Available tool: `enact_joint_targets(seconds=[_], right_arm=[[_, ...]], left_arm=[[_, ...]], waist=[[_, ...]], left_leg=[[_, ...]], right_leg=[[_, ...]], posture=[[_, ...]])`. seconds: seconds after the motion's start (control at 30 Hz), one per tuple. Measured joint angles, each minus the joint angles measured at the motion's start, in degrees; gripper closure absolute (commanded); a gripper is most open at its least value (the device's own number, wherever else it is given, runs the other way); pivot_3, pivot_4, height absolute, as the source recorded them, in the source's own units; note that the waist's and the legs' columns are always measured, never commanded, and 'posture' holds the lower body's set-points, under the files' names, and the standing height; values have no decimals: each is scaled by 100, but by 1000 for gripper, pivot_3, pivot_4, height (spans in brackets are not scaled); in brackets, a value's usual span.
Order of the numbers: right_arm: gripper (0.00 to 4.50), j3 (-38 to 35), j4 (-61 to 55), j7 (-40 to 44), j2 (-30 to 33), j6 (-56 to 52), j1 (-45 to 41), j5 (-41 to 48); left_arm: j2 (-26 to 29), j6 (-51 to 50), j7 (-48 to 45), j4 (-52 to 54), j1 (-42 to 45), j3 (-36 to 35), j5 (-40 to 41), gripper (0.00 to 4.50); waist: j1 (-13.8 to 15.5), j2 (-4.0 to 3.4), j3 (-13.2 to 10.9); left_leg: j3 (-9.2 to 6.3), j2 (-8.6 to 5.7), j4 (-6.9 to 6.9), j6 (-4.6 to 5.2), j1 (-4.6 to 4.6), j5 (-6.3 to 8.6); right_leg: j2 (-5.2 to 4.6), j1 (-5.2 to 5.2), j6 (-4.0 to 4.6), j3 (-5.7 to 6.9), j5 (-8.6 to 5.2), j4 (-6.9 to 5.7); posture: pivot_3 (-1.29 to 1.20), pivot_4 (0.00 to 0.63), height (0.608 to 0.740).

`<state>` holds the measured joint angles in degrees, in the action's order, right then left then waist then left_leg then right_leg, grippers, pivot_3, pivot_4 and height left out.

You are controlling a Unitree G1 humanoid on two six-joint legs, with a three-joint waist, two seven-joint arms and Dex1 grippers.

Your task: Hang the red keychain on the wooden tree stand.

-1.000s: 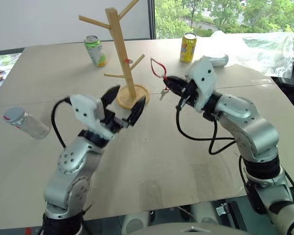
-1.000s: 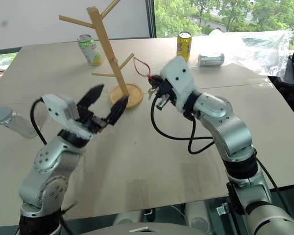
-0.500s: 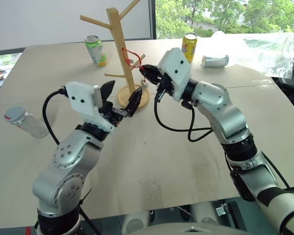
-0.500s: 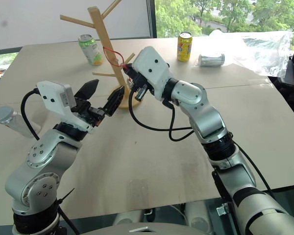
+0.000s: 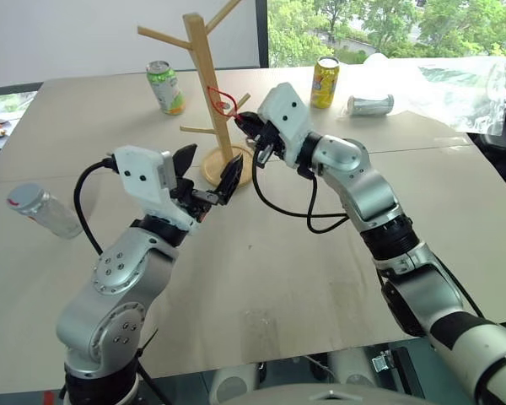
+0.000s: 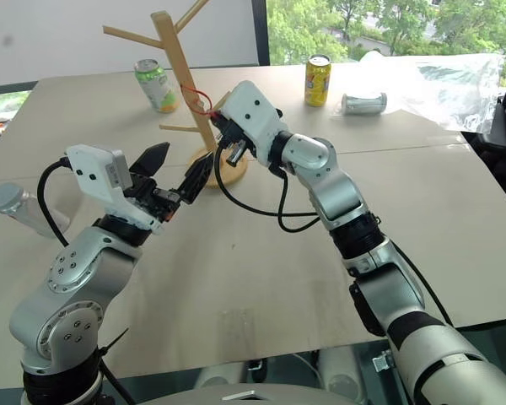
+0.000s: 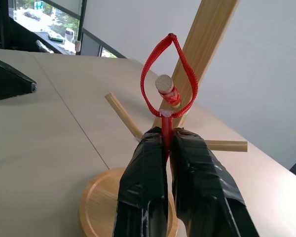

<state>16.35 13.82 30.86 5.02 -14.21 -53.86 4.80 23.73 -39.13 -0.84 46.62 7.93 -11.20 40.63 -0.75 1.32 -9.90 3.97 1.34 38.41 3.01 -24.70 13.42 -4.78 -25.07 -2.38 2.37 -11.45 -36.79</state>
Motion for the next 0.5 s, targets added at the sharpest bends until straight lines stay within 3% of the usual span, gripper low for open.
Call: enact_joint_targets(seconds=[0.13,0.23,0.37,0.5], right_arm=[[4390,-74,457,-11,-149,136,-153,-27],[3470,-127,744,-10,-228,188,-243,-32],[1587,-337,1127,-18,-322,273,-457,-17],[25,-456,1210,-19,-368,342,-515,-11]], left_arm=[[-35,0,2,0,8,0,-5,0],[-37,0,7,0,9,1,-12,0],[-50,-6,60,0,14,2,-23,0],[-49,-24,76,0,27,2,-64,0]], waist=[[-5,0,0],[-3,0,0],[-1,0,0],[-6,-1,0]], left_leg=[[-1,-1,-1,0,0,0],[-1,0,-1,0,0,0],[-2,0,-1,0,0,0],[-1,1,-2,0,0,0]], right_leg=[[1,0,0,0,0,-1],[0,0,0,0,0,-1],[0,0,0,0,0,-1],[0,-1,0,0,0,-1]], posture=[[0,150,740],[0,150,740],[0,150,740],[0,150,740]])
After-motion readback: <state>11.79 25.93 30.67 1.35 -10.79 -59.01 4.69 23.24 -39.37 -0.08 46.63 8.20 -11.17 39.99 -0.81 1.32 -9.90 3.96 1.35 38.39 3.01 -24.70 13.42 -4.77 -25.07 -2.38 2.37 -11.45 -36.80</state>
